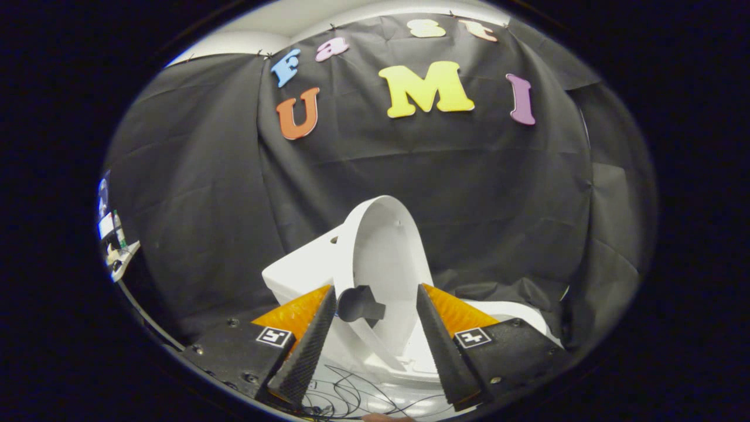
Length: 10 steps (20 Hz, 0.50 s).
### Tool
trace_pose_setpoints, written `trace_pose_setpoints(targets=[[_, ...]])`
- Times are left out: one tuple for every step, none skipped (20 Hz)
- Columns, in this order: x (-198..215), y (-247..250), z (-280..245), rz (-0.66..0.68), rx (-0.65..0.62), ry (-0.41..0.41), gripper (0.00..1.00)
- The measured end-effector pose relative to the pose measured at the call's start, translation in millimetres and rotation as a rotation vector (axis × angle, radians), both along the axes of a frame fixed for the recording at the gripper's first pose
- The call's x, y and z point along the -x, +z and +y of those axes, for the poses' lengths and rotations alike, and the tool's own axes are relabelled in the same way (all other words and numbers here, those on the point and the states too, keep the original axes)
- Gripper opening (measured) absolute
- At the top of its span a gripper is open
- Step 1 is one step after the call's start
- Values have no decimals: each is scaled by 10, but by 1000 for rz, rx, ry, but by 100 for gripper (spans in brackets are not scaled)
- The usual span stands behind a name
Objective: Open the toilet lid.
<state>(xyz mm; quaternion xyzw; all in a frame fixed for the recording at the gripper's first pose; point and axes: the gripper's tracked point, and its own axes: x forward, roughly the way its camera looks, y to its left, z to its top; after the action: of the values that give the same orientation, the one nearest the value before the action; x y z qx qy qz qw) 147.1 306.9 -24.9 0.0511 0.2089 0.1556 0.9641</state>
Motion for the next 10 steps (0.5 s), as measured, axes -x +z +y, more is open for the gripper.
trace_pose_setpoints(targets=[[35,78,-107,-21,1,-6,92],[62,143,-220,-44,3,-17,95],[86,207,-327,-65,4,-25,97],[108,254,-439,-81,4,-39,97],[134,307,-537,-97,0,-49,96],[166,350,-643,-112,-4,-62,96],[191,401,-747,-126,-6,-73,96],[209,449,-845,-142,-10,-87,97],[241,503,-946,-158,-17,-99,97],[265,528,-1038,-174,-23,-110,97]])
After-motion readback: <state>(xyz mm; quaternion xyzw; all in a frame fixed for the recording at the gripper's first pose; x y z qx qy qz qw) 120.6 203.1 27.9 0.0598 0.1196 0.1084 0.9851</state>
